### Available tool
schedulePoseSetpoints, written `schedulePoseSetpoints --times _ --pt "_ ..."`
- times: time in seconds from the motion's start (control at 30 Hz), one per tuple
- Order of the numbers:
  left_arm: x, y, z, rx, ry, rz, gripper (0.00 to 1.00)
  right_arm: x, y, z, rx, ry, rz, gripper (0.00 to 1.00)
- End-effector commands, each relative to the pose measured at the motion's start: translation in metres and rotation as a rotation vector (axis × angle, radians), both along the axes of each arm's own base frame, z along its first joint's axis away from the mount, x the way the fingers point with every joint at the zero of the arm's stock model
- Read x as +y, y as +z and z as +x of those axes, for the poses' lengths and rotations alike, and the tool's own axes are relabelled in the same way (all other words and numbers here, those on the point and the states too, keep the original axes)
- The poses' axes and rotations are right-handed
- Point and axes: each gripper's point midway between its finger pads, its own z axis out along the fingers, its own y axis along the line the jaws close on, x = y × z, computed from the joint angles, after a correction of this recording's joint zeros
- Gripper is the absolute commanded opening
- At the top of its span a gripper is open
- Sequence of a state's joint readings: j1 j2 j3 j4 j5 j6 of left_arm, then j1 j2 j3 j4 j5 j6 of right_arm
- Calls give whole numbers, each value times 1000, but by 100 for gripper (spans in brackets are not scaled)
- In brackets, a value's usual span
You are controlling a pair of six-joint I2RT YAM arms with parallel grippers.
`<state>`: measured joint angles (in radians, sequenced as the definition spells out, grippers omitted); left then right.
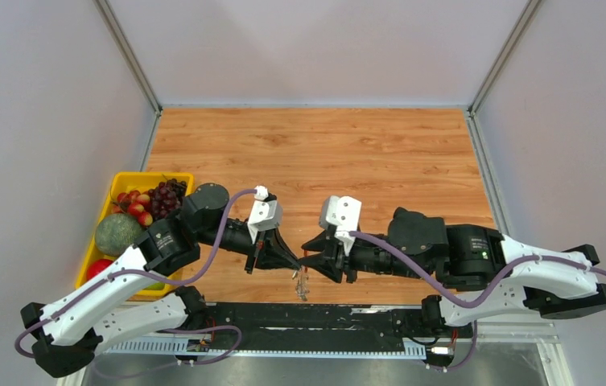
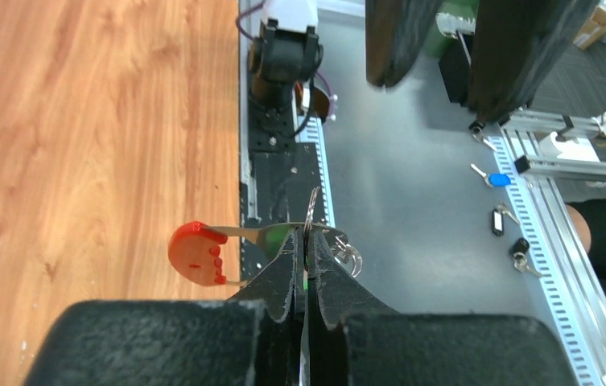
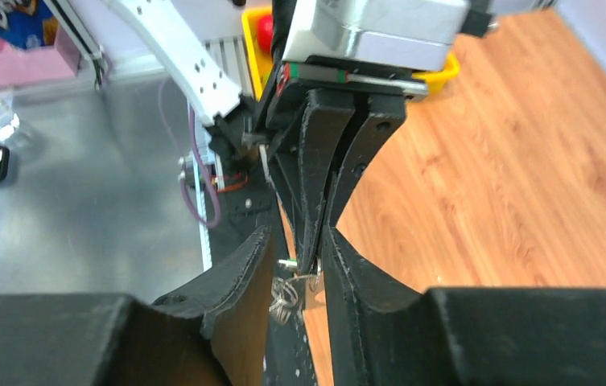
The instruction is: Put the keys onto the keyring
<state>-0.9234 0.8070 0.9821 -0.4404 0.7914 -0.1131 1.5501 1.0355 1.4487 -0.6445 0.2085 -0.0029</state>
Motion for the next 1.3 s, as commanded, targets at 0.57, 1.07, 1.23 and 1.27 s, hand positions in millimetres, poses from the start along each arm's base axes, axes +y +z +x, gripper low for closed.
schedulePoseSetpoints --times 0.57,1.07,1.23,1.27 --pt "10 -14 -9 -30 -50 58 0 9 -73 0 283 22 -262 24" --pt "11 -15 -6 -41 -31 59 0 20 -81 4 304 19 -283 23" --pt "11 -14 -7 -40 -32 55 0 23 -79 5 294 21 -279 21" --pt "11 -14 -7 -39 -33 55 0 24 -80 5 292 22 -281 21"
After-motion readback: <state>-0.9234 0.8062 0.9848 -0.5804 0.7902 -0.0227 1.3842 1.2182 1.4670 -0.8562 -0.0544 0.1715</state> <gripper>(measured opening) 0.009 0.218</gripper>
